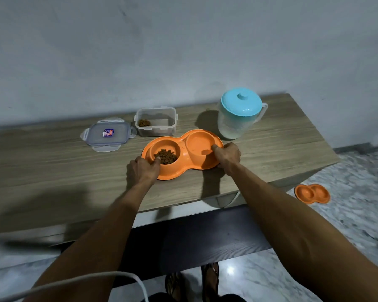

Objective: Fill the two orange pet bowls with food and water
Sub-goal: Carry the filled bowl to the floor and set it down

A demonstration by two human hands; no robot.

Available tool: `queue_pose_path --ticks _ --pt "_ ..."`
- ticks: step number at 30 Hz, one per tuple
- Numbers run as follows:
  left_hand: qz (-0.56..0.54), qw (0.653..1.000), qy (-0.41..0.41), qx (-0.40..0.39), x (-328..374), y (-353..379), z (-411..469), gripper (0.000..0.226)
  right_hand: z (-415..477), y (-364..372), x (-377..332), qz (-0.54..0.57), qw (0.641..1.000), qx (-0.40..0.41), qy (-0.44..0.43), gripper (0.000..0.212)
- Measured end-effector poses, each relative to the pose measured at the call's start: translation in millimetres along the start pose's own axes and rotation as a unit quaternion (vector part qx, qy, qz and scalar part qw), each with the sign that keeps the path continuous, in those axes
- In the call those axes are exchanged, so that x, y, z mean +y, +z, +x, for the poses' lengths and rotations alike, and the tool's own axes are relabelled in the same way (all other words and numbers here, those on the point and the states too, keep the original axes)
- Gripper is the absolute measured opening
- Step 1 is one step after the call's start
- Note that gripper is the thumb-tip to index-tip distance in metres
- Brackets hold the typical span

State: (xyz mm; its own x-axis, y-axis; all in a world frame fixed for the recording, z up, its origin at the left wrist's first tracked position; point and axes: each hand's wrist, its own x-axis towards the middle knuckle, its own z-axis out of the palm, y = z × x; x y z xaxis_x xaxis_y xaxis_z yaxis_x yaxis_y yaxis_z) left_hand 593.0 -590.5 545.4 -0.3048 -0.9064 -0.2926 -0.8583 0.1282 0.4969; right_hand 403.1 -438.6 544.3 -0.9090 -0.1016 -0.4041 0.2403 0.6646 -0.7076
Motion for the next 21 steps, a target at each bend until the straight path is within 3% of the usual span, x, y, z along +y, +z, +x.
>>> queue_pose_path --ticks 9,18,21 --pt "-0.051 0.996 -0.044 -0.054 -0.6 2.6 -8.2 0.064 -22.1 -15.7 18.9 0.019 0.999 0.036 0.035 0.059" --pt "-0.066 0.993 -0.007 -0.096 33.0 45.0 -57.4 0.074 -46.7 -99.2 77.9 0.069 0.992 0.092 0.050 0.059" --pt "-0.099 0.988 0.010 -0.121 70.7 46.9 -107.0 0.055 -50.2 -144.1 98.7 0.082 0.989 0.113 0.055 0.060"
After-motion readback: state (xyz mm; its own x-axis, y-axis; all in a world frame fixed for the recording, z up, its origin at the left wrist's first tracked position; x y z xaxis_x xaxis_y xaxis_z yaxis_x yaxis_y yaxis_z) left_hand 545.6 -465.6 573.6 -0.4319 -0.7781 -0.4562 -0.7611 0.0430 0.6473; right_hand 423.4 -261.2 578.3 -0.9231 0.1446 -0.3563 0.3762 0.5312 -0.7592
